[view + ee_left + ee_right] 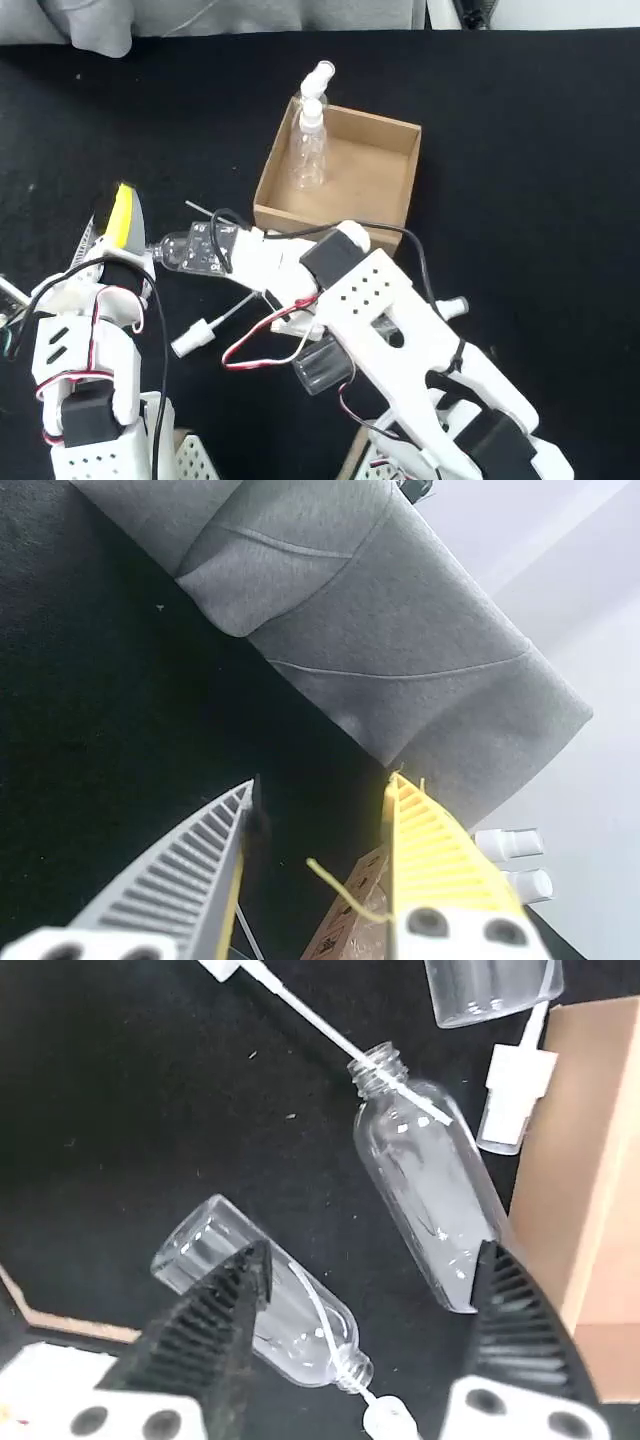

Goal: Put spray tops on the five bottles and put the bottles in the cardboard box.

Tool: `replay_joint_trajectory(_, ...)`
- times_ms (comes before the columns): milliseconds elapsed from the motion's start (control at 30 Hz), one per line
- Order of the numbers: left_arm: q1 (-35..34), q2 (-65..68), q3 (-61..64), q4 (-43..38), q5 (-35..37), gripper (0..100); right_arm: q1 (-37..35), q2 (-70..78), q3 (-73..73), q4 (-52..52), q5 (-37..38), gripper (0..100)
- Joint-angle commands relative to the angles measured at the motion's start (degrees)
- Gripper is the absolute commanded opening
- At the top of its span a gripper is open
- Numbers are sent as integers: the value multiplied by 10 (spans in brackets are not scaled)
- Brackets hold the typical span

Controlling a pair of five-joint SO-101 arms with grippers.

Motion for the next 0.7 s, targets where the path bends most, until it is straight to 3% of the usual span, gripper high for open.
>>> replay_joint_trajectory(0,-5,-7,-8,-14,-1,192,-12,-25,2,-12,18,278)
replay_joint_trajectory(667,-5,-7,-9,-14,-1,191,-10,-7,60,-113,106,276)
